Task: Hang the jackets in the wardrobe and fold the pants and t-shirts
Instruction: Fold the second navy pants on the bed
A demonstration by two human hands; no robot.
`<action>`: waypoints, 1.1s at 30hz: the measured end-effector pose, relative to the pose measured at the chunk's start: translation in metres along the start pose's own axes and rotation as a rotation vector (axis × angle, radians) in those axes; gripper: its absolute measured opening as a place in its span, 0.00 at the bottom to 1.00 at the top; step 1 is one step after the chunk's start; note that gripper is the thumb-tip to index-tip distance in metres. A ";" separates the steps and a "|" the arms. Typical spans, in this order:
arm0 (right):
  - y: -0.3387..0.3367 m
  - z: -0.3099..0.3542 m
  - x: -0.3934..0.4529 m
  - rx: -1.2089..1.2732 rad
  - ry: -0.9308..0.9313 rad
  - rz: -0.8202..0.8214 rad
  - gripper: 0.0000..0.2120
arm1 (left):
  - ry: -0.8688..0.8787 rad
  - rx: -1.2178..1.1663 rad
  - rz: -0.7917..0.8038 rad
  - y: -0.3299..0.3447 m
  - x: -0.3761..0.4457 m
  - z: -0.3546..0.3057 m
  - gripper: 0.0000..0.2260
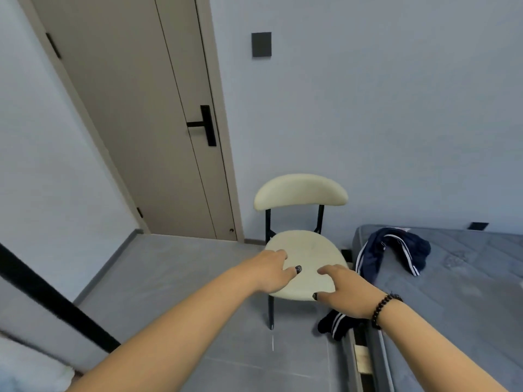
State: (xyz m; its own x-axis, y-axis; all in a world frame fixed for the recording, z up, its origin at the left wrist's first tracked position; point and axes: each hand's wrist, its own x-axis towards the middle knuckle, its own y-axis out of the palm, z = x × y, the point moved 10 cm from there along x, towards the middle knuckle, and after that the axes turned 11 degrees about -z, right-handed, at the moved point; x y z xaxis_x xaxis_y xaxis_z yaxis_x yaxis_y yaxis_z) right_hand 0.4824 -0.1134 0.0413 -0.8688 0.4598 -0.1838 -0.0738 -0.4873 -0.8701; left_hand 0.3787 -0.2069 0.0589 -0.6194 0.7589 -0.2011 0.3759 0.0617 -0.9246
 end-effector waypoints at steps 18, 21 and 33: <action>-0.014 -0.185 0.164 0.109 0.305 0.051 0.29 | 0.055 -0.166 0.171 0.069 0.229 -0.070 0.25; -0.026 -0.220 0.185 0.121 0.354 0.036 0.27 | 0.055 -0.191 0.194 0.075 0.264 -0.083 0.24; -0.024 -0.337 0.254 0.200 0.565 0.068 0.27 | 0.031 -0.216 0.313 0.120 0.367 -0.105 0.24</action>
State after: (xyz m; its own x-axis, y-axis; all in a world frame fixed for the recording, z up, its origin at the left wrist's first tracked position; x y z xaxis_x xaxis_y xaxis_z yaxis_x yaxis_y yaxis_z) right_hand 0.4283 0.2659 -0.1386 -0.4841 0.7195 -0.4980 -0.1657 -0.6342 -0.7552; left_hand 0.2695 0.1470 -0.0920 -0.4318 0.7815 -0.4503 0.6821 -0.0436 -0.7299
